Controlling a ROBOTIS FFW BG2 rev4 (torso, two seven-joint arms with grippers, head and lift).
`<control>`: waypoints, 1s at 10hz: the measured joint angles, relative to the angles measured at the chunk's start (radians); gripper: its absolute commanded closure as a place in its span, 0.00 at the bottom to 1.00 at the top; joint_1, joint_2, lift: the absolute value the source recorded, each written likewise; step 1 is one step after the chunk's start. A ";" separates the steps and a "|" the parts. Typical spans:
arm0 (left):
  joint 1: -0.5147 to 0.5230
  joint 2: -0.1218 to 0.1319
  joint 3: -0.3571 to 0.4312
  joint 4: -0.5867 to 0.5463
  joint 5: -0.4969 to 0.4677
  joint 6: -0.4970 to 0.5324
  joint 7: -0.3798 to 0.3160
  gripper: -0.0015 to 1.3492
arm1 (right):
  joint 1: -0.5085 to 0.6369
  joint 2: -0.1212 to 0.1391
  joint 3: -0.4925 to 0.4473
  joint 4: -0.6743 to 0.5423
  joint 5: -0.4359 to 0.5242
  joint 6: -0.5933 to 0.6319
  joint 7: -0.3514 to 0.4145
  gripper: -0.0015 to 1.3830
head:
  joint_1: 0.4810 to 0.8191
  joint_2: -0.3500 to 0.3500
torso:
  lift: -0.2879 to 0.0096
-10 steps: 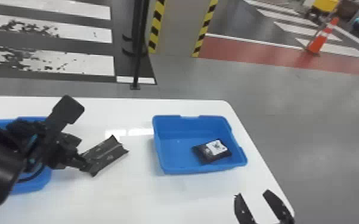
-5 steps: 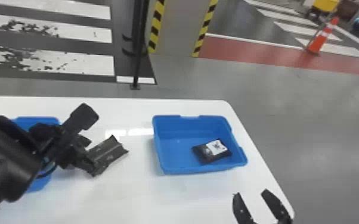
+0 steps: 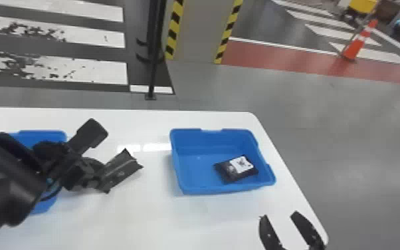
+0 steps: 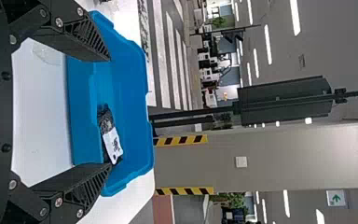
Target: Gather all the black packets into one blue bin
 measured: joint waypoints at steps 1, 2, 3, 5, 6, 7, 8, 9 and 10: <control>0.009 0.000 0.003 0.001 0.001 -0.038 0.004 0.90 | 0.001 0.000 0.000 0.000 -0.003 -0.001 0.000 0.17 | 0.63 0.00 | 0.60; 0.016 0.000 0.011 0.001 0.001 -0.087 0.006 0.90 | 0.002 0.000 0.000 0.001 -0.004 -0.002 0.000 0.17 | 0.63 0.00 | 0.60; 0.023 0.000 0.027 0.001 0.001 -0.141 0.006 0.90 | 0.002 0.000 0.000 0.002 -0.005 -0.002 0.000 0.17 | 0.63 0.00 | 0.60; 0.042 0.002 0.077 -0.009 -0.003 -0.225 -0.006 0.90 | 0.007 0.000 0.000 0.002 -0.010 -0.002 0.000 0.17 | 0.63 0.00 | 0.60; 0.067 0.006 0.119 -0.044 -0.005 -0.244 -0.016 0.90 | 0.010 0.000 0.000 0.002 -0.011 -0.002 0.000 0.17 | 0.63 0.00 | 0.60; 0.105 0.011 0.173 -0.104 -0.008 -0.250 -0.026 0.90 | 0.012 0.000 0.000 0.001 -0.012 -0.002 0.000 0.17 | 0.63 0.00 | 0.60; 0.161 0.021 0.238 -0.194 -0.011 -0.248 -0.040 0.90 | 0.013 0.000 0.000 0.000 -0.012 -0.002 0.000 0.17 | 0.63 0.00 | 0.60; 0.239 0.034 0.315 -0.321 -0.029 -0.230 -0.052 0.90 | 0.014 0.000 0.000 -0.002 -0.012 -0.002 0.000 0.17 | 0.63 0.00 | 0.60; 0.334 0.043 0.413 -0.457 -0.052 -0.203 -0.059 0.90 | 0.016 0.000 0.000 -0.004 -0.012 -0.002 0.000 0.17 | 0.63 0.04 | 0.60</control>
